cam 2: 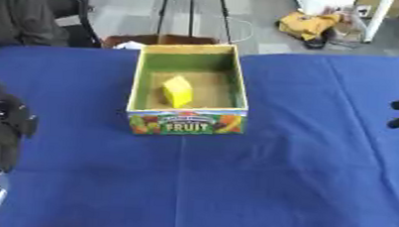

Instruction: Pick up objects on the table and place them in the box.

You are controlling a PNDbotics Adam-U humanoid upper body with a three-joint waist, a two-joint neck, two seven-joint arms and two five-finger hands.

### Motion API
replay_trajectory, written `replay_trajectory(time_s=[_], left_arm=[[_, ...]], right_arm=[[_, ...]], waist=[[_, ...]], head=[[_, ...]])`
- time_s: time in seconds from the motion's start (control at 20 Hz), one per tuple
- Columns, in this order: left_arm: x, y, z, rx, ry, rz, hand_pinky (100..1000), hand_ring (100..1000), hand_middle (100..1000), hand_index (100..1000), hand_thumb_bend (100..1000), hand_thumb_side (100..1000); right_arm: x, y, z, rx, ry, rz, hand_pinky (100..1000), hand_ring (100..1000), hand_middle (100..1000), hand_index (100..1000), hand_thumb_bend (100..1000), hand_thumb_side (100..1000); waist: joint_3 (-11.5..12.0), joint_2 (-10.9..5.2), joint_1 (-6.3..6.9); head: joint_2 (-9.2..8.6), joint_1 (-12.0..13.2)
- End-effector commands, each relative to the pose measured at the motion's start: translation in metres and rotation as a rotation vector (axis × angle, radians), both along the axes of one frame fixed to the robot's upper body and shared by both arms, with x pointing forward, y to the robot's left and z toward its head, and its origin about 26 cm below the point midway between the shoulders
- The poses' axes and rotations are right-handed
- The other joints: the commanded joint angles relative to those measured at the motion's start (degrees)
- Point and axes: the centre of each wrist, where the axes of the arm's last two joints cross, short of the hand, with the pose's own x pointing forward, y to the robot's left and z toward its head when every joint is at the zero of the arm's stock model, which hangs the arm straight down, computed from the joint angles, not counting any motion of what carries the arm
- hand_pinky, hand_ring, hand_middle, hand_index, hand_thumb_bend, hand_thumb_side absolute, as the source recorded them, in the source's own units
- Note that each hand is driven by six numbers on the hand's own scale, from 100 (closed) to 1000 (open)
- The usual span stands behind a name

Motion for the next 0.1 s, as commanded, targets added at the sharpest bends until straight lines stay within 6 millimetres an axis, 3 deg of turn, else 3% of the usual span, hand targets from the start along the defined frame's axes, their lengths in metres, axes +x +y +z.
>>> replay_trajectory(time_s=[0.05, 0.1], left_arm=[[-0.0009, 0.0039, 0.0101, 0.104, -0.041, -0.025, 589, 594, 526, 714, 1000, 653], [-0.0013, 0.0051, 0.0105, 0.138, -0.043, -0.036, 598, 624, 552, 733, 1000, 621]], right_arm=[[-0.0011, -0.0033, 0.0091, -0.020, -0.025, -0.007, 449, 617, 668, 816, 269, 846], [-0.0012, -0.0034, 0.0091, -0.020, -0.025, -0.007, 449, 617, 668, 816, 270, 845]], waist=[[0.1, -0.93, -0.19], [0.1, -0.94, -0.21]], head=[[-0.70, -0.2], [-0.80, -0.1]])
